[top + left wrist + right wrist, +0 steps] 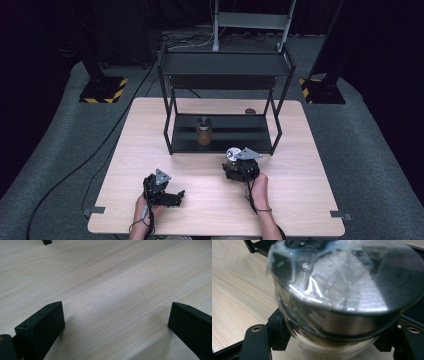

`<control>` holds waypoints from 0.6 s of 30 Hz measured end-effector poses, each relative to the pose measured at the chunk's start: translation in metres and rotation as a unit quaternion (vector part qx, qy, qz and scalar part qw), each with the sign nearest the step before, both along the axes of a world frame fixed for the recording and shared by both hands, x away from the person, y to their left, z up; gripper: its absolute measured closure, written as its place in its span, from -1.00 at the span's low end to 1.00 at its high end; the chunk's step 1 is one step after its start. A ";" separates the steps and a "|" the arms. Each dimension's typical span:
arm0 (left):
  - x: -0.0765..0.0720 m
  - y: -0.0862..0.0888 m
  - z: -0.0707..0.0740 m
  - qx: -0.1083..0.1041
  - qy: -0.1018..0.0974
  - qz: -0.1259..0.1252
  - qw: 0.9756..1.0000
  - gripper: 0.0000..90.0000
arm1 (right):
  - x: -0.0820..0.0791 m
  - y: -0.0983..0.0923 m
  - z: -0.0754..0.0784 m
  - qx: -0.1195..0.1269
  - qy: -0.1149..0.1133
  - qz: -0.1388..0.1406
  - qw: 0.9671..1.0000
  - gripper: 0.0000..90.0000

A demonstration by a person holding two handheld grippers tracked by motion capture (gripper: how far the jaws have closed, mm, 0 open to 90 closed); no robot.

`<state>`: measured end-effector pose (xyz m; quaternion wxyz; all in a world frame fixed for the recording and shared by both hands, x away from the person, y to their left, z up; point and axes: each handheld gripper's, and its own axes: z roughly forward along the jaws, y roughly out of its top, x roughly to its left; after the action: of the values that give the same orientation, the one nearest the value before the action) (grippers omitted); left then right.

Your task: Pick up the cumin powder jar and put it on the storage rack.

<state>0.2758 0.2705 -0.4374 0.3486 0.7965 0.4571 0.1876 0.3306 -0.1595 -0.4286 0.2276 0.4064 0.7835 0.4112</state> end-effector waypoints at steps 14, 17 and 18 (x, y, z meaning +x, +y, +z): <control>0.000 -0.003 0.001 0.009 -0.001 0.001 1.000 -0.99 | -0.004 -0.003 0.005 0.001 -0.007 0.000 1.000 -0.33; 0.000 -0.003 0.001 0.009 -0.001 0.001 1.000 -0.99 | -0.006 -0.004 0.008 0.001 -0.012 -0.002 1.000 -0.33; 0.000 -0.003 0.001 0.009 -0.001 0.001 1.000 -0.99 | -0.007 -0.005 0.008 0.001 -0.014 -0.002 1.000 -0.33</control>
<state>0.2754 0.2671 -0.4368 0.3417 0.7991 0.4556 0.1928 0.3235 -0.1645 -0.4204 0.2388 0.4029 0.7788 0.4172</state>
